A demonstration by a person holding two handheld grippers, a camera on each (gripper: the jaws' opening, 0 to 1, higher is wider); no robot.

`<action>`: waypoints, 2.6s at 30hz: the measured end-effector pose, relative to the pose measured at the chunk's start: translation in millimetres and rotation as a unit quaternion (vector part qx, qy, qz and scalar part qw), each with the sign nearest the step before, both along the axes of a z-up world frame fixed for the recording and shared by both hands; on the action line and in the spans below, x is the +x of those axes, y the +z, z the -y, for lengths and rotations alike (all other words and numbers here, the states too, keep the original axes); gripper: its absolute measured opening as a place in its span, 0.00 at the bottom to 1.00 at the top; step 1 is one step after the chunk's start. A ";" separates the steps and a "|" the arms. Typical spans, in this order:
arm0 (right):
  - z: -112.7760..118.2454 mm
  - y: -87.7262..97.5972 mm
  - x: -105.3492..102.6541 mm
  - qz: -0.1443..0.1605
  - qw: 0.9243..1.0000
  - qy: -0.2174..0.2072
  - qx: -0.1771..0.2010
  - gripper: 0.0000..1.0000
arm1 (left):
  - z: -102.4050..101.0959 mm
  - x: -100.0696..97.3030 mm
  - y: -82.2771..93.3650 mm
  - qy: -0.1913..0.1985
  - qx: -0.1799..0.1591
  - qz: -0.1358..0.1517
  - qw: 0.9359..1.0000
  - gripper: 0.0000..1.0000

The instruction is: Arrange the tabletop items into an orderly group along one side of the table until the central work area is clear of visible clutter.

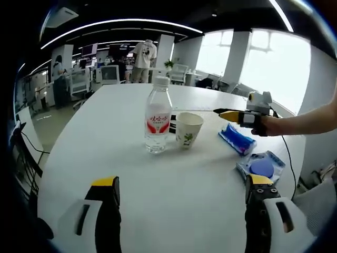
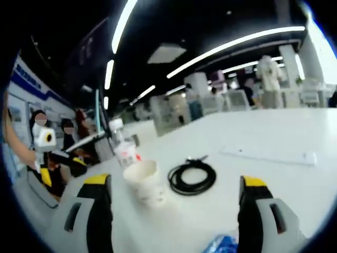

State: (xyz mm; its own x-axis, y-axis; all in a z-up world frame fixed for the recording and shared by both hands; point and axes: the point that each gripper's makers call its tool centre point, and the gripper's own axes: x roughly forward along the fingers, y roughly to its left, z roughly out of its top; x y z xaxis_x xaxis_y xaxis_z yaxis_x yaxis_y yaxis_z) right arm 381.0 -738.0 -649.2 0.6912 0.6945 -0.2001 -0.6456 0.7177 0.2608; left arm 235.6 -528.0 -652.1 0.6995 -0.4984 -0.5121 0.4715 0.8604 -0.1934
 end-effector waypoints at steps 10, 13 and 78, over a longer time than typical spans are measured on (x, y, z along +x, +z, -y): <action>60.3 -4.5 -11.9 -0.009 0.990 -0.133 -0.034 0.94 | 1.2 -1.7 1.7 -0.001 0.001 0.000 1.000 1.00; 69.8 -10.3 -15.0 -0.020 0.988 -0.146 -0.036 0.94 | 0.9 -1.6 2.0 -0.002 0.002 0.000 1.000 1.00; 108.2 -50.5 -48.0 -0.021 0.969 -0.020 -0.245 0.00 | -5.9 -32.7 26.6 -0.068 0.024 0.012 0.997 1.00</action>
